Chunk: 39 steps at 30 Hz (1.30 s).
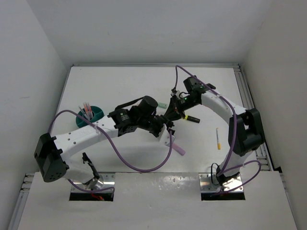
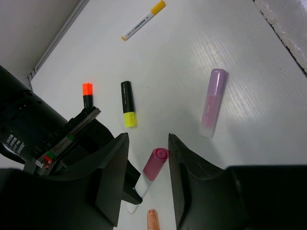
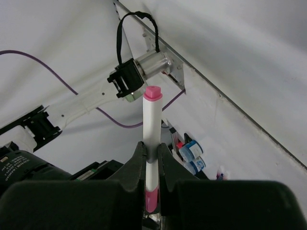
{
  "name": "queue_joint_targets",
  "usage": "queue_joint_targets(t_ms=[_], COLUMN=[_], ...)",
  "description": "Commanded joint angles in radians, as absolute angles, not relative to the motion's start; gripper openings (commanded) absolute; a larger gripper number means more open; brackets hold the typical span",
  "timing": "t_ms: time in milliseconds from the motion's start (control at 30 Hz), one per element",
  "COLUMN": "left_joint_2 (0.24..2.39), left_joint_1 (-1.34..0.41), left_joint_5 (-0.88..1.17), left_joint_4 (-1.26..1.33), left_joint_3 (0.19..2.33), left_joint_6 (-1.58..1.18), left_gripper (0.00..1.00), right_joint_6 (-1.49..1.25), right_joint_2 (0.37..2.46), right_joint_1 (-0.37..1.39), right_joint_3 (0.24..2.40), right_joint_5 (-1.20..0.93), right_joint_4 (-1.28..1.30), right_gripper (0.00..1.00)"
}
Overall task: Sort the stationery into containers
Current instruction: Pass the stationery from the right arm to the left, then place the stationery into the container
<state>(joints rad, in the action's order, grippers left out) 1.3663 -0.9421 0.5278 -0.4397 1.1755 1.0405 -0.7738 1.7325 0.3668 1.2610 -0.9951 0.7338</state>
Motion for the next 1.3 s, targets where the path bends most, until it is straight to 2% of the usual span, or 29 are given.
queue_joint_targets(t_ms=[0,67,200,233,267,300,333,367,467,600,767,833,1033,1267], left_joint_2=[1.368,1.364,1.355,1.353,1.350,1.342,1.339,1.333,1.292,1.154,1.005,0.967,0.922,0.927], left_joint_1=[-0.953,-0.953,-0.946,-0.942,-0.937,-0.924,-0.914,-0.895,-0.849,-0.755,-0.413,-0.300,-0.057,0.098], left_joint_5=[0.551,0.534,0.514,0.511,0.511,0.511,0.514,0.515,0.502,0.421,0.339,0.344,0.365,0.419], left_joint_4=[-0.410,-0.399,-0.387,-0.382,-0.376,-0.355,-0.339,-0.315,-0.220,-0.103,-0.020,-0.018,0.024,0.138], left_joint_3=[1.212,1.204,1.190,1.186,1.184,1.178,1.174,1.170,1.155,1.088,1.014,0.979,0.873,0.712], left_joint_6=[1.029,1.025,1.014,1.008,1.000,0.970,0.944,0.913,0.674,0.268,-0.191,-0.230,-0.268,-0.158], left_gripper=[0.42,0.39,0.26,0.23,0.12,0.07,0.04,0.00,0.00,0.00,0.00,0.00,0.00,0.00], right_joint_6=[-0.808,-0.810,-0.819,-0.825,-0.837,-0.863,-0.868,-0.870,-0.894,-0.838,-0.404,-0.291,-0.180,-0.086], right_joint_2=[1.686,1.678,1.663,1.661,1.660,1.660,1.660,1.660,1.664,1.674,1.726,1.717,1.625,1.522], right_joint_1=[0.379,0.380,0.383,0.383,0.383,0.383,0.379,0.364,0.296,0.151,-0.036,-0.073,-0.113,-0.130], right_joint_3=[1.258,1.252,1.235,1.229,1.220,1.201,1.198,1.192,1.171,1.216,1.458,1.486,1.404,1.313], right_joint_5=[-1.042,-1.054,-1.080,-1.091,-1.121,-1.137,-1.149,-1.158,-1.190,-1.235,-1.137,-1.057,-0.872,-0.658], right_joint_4=[0.707,0.707,0.695,0.671,0.651,0.617,0.612,0.611,0.601,0.627,1.062,1.100,1.042,0.950], right_gripper=[0.00,0.00,0.00,0.00,0.00,0.12,0.12,0.34,0.55,0.56,0.52,0.51,0.47,0.44])
